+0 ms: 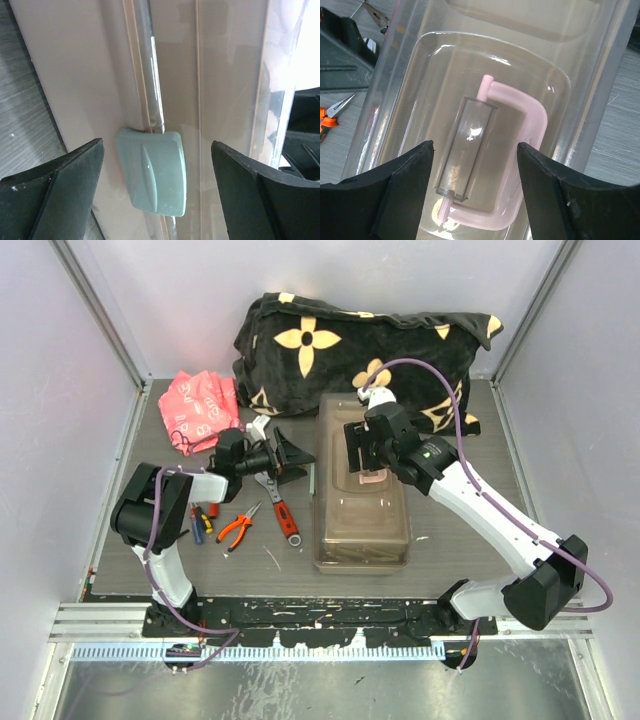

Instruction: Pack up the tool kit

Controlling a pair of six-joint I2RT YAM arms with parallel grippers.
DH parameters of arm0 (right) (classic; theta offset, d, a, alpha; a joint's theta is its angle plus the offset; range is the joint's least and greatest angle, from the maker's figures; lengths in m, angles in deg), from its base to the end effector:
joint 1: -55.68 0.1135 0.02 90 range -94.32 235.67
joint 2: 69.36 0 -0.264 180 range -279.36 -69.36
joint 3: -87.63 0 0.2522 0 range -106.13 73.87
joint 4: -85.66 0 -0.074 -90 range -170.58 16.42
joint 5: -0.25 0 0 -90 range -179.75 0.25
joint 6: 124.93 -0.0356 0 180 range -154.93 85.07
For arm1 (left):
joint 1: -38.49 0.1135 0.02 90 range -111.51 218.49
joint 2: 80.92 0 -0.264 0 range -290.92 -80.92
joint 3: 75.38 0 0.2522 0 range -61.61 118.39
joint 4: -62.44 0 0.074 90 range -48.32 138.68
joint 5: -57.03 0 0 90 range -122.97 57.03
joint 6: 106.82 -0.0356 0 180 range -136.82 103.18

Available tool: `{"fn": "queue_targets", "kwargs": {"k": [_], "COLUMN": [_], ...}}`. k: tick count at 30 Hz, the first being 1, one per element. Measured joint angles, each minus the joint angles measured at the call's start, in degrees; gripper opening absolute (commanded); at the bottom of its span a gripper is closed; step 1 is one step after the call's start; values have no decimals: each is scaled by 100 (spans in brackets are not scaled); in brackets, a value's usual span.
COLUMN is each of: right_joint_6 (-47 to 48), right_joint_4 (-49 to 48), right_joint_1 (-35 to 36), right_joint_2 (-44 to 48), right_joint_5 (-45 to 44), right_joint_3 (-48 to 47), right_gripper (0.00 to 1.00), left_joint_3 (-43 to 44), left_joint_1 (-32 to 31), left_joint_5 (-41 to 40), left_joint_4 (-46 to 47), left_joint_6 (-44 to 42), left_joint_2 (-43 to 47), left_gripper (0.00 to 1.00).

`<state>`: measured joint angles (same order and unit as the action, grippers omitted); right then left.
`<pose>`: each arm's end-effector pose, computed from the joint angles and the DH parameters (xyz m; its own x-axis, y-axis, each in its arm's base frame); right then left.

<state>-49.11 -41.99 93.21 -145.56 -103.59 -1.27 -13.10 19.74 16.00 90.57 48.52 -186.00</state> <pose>0.2325 0.1679 0.3560 -0.5997 -0.1608 -0.7839 -0.3079 0.9506 0.0406 0.3398 -0.1437 0.1724 -0.9198 -0.3178 -0.2300 0.1584 0.2355 -0.9589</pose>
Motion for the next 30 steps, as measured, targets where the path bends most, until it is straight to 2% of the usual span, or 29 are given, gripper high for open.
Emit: {"fn": "queue_targets", "kwargs": {"k": [9,15,20,30], "right_joint_6": [-26,-74,-81,-79], "right_joint_4": [-59,-94,-155,-160], "right_joint_1": [24,24,24,24], "right_joint_2": [-57,-57,-57,-57], "right_joint_5": [-186,-240,-282,-295], "right_joint_3": [-11,15,46,46], "right_gripper": [71,71,71,71], "left_joint_3": [-809,-859,-914,-1012], "left_joint_1": [-7,-94,-146,-240], "left_joint_5": [28,33,28,31], "left_joint_4": [660,1386,2295,3034], "left_joint_6": [396,782,1320,1816], "left_joint_2": [0,-131,-584,-686], "left_gripper": [88,83,82,80]}}
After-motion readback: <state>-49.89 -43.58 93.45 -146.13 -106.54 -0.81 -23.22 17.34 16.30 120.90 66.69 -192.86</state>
